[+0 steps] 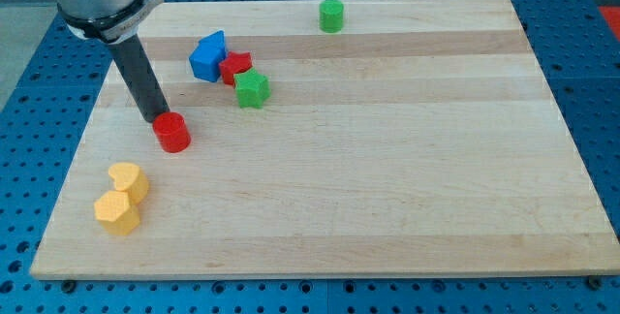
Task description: Slide the green star towards the green circle
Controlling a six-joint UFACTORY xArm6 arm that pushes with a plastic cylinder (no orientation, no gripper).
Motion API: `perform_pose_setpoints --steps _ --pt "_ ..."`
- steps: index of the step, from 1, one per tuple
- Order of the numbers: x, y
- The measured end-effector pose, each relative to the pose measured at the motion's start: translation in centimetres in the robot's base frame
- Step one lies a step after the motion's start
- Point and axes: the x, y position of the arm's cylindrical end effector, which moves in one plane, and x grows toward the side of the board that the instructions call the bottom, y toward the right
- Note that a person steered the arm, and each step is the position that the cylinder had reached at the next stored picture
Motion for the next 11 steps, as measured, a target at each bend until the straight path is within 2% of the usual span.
perform_pose_setpoints --steps 2,5,7,11 --pt "1.3 2.8" --pt "5.9 6.9" --pt "6.0 11.6" --pt "10.4 8.1"
